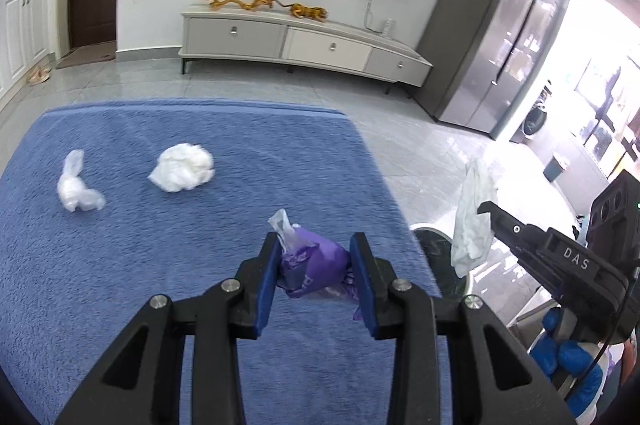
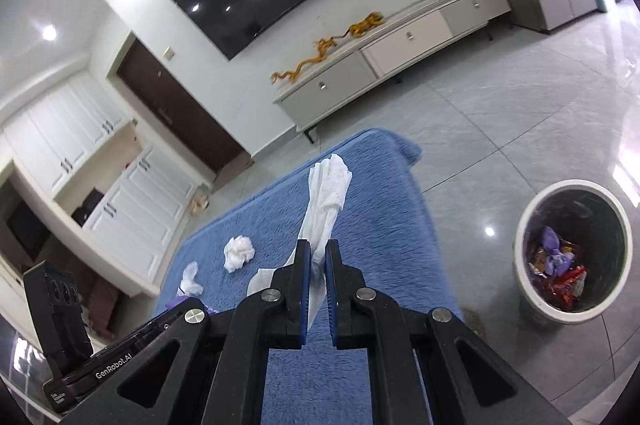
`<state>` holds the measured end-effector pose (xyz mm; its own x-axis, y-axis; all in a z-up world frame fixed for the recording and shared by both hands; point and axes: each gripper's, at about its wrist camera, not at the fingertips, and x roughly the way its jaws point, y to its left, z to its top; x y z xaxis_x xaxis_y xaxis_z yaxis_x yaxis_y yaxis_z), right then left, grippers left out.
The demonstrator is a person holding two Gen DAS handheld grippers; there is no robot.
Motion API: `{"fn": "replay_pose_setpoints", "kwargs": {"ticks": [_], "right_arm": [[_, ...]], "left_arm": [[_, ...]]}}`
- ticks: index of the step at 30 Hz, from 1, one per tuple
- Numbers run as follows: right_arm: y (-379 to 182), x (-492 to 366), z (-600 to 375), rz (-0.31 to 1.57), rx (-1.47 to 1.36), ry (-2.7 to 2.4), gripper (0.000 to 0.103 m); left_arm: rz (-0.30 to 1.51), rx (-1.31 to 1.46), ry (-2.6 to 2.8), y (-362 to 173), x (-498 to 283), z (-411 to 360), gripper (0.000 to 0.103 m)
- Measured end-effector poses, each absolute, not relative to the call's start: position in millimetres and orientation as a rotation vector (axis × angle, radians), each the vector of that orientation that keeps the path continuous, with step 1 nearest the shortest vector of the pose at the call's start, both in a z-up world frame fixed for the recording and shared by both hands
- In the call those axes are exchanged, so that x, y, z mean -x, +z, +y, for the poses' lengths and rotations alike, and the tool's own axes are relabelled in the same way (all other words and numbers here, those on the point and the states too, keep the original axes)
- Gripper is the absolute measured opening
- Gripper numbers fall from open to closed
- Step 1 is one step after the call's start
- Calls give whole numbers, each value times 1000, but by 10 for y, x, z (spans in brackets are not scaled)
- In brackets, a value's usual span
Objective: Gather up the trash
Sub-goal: 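Grasp the purple bag with the left gripper while the right gripper grasps a long white tissue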
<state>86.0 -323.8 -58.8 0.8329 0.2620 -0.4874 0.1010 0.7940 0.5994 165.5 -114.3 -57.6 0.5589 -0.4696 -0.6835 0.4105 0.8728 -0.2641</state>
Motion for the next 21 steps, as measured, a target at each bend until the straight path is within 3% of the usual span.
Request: {"fn": "replay_pose_setpoints", "kwargs": {"ticks": [9,21], "right_arm": [[-554,-317,-4011,498,-748,-87,8],[-1025,-80,-4929,524,-913,-306,8]], "left_arm": [[839,-9,-668,-523,-1617,-2113,33],[909,-60,-778,-658,-1917,-3460,33]]}}
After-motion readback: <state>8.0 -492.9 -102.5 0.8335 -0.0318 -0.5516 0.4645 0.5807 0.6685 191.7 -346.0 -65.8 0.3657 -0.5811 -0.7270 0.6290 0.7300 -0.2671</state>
